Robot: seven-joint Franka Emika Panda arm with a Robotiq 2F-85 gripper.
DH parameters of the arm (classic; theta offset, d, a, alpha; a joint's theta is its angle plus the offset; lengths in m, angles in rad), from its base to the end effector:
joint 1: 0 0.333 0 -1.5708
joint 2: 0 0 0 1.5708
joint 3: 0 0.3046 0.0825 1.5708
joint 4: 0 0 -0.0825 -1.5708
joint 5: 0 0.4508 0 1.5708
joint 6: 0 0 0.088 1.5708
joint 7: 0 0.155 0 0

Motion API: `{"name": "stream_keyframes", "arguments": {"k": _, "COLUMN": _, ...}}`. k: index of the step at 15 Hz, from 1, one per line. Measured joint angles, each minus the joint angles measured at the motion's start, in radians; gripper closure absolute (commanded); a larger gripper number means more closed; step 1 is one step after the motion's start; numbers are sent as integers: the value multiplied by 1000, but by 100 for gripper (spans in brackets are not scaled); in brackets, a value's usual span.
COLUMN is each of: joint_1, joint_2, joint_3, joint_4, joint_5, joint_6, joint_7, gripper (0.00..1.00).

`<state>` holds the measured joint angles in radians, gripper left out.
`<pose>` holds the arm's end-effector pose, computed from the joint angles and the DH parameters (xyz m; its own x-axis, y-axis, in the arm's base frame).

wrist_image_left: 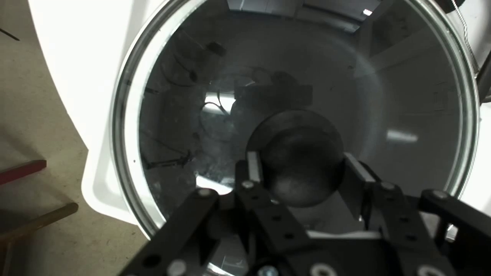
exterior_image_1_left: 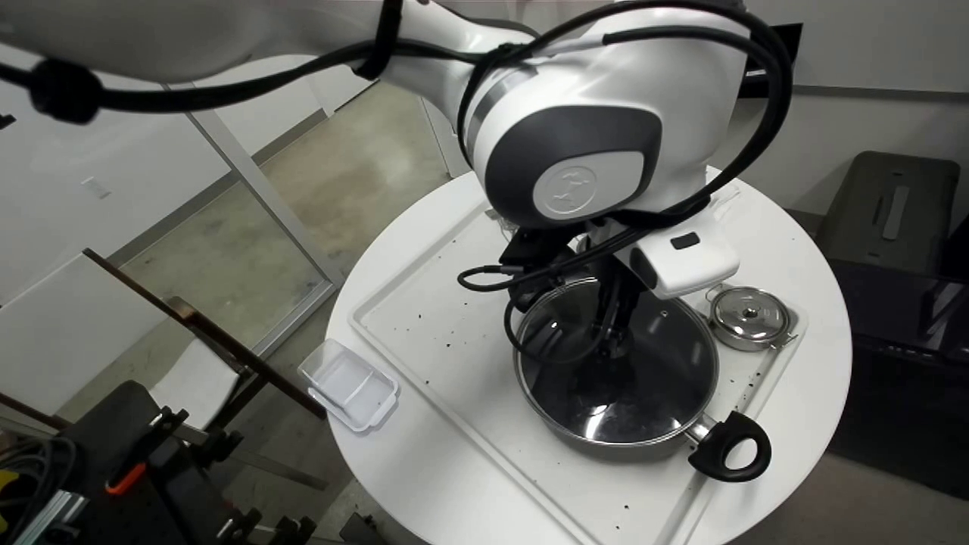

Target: Pick up the lid and cover the pot

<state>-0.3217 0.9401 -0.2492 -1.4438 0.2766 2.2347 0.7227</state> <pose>0.6352 -0.3724 0.0242 0.1756 -0.9810 -0.0820 -0.9801 -0.1820 0.0787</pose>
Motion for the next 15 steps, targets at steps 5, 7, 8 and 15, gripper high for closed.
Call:
{"name": "stream_keyframes", "arguments": {"k": 5, "joint_1": 0, "joint_2": 10, "joint_3": 0, "joint_4": 11, "joint_5": 0, "joint_6": 0, "joint_7": 0, "gripper": 75}}
{"name": "stream_keyframes", "arguments": {"k": 7, "joint_1": -1, "joint_2": 12, "joint_3": 0, "joint_4": 14, "joint_5": 0, "joint_6": 0, "joint_7": 0, "gripper": 75}}
{"name": "stream_keyframes", "arguments": {"k": 8, "joint_1": -1, "joint_2": 13, "joint_3": 0, "joint_4": 16, "joint_5": 0, "joint_6": 0, "joint_7": 0, "gripper": 75}}
{"name": "stream_keyframes", "arguments": {"k": 15, "joint_1": -3, "joint_2": 24, "joint_3": -1, "joint_4": 26, "joint_5": 0, "joint_6": 0, "joint_7": 1, "gripper": 75}}
